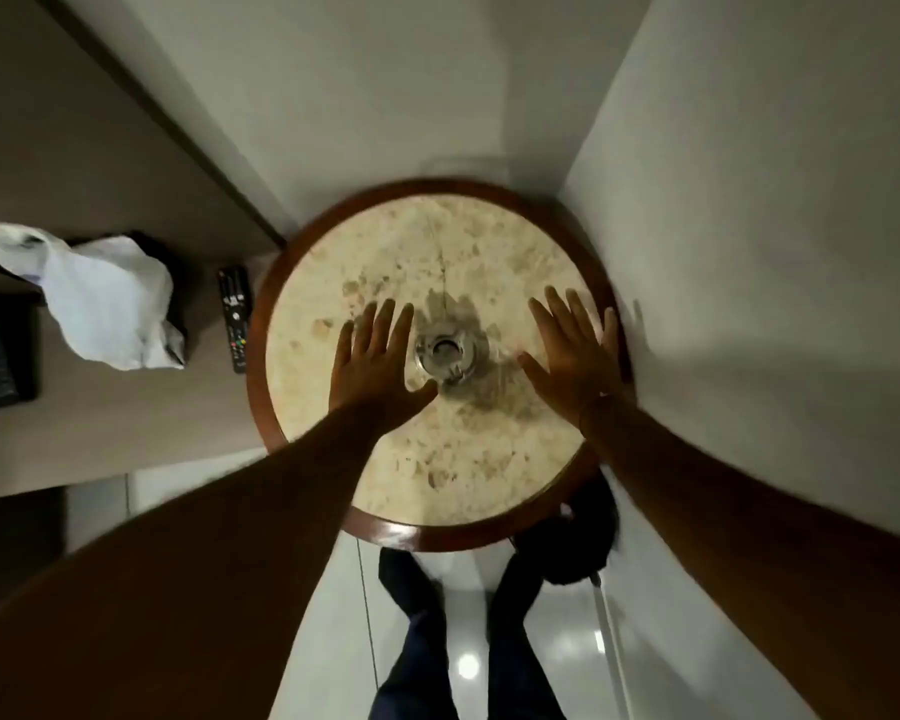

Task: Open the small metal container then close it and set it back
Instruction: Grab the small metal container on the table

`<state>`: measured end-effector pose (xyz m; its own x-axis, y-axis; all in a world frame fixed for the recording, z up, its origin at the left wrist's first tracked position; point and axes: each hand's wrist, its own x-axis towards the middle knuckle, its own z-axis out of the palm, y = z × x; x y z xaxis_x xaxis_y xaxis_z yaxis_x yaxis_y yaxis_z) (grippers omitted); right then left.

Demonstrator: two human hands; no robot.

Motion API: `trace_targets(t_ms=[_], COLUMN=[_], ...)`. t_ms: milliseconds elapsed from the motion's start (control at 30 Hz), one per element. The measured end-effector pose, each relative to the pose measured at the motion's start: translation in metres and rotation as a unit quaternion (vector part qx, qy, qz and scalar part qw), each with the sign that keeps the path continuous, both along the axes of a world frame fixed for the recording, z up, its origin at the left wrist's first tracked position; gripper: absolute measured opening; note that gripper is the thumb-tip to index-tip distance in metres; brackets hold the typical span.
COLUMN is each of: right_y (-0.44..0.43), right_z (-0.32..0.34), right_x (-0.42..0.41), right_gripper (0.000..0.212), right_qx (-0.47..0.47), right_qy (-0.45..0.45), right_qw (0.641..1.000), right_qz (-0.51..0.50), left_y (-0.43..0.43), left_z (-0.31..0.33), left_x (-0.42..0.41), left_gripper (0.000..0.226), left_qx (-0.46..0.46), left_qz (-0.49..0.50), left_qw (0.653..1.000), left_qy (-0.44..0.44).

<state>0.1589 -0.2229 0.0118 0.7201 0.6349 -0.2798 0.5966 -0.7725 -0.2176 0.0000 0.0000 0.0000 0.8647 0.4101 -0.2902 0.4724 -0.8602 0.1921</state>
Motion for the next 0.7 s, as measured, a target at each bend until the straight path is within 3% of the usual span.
trace_targets(t_ms=[267,533,700], right_y=[0.002,-0.007,-0.003], right_z=[-0.057,-0.064,-0.06], right_x=[0.002,-0.025,-0.032], right_gripper=[0.073,0.061,0.048], right_qx=[0.007,0.066,0.084], right_qy=[0.011,0.074,0.109], right_qw=[0.999,0.985,0.978], right_qz=[-0.037,-0.139,-0.155], left_y=[-0.014,-0.032,-0.042], left_z=[-0.056,-0.061,-0.057], left_x=[0.062,0.06,0.052], left_gripper=[0.132,0.128,0.113], left_qx=[-0.099,-0.077,-0.048], left_qz=[0.023,0.007,-0.025], left_qw=[0.994,0.996,0.997], left_qy=[0.048,0.048,0.06])
